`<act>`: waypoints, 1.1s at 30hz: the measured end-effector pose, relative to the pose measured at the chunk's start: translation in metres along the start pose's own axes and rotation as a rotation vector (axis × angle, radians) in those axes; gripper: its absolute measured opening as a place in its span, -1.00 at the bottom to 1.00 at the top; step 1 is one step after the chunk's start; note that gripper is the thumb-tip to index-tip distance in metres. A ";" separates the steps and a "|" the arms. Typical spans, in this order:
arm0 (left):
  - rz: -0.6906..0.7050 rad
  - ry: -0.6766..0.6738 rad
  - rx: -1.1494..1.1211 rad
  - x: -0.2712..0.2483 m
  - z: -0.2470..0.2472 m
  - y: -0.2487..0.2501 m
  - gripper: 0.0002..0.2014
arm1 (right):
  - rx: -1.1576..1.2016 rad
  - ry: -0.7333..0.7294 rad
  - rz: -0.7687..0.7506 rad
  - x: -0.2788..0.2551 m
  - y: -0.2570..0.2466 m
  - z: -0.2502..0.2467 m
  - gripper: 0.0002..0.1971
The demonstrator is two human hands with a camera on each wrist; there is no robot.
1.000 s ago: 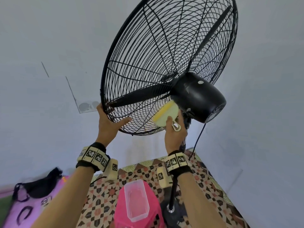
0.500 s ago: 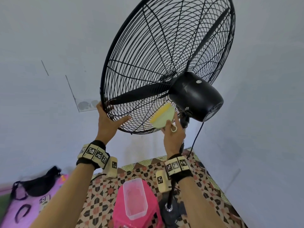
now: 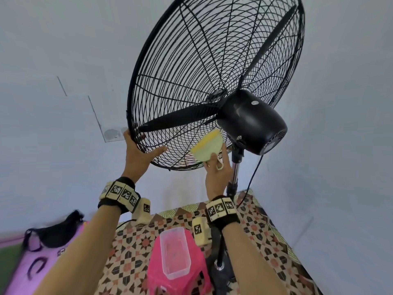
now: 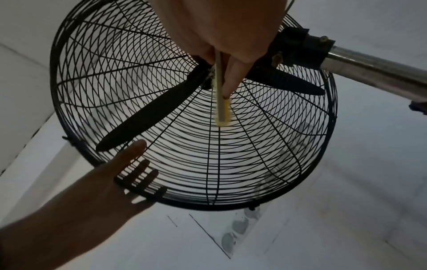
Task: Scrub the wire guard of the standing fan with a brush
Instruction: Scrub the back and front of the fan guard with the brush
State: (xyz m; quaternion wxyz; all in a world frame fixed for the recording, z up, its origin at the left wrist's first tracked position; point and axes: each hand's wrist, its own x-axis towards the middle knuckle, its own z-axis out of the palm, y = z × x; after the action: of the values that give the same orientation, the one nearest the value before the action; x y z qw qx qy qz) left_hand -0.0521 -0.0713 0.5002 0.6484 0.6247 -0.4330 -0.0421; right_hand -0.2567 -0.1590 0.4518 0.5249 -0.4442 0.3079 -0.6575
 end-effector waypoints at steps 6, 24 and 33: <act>-0.018 0.004 0.014 0.001 -0.003 0.000 0.08 | -0.085 -0.238 0.088 -0.038 0.032 -0.009 -0.51; -0.025 0.005 0.016 -0.002 0.000 0.005 0.05 | 0.071 -0.059 0.067 -0.035 0.029 -0.003 -0.51; -0.042 0.003 0.032 0.000 -0.003 0.004 0.18 | -0.128 -0.265 0.051 -0.069 0.057 -0.006 -0.51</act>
State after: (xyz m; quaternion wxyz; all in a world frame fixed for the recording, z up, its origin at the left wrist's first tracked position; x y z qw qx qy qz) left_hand -0.0524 -0.0682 0.5044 0.6381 0.6440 -0.4194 -0.0481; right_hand -0.2343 -0.1072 0.3817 0.5481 -0.5519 0.2882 -0.5585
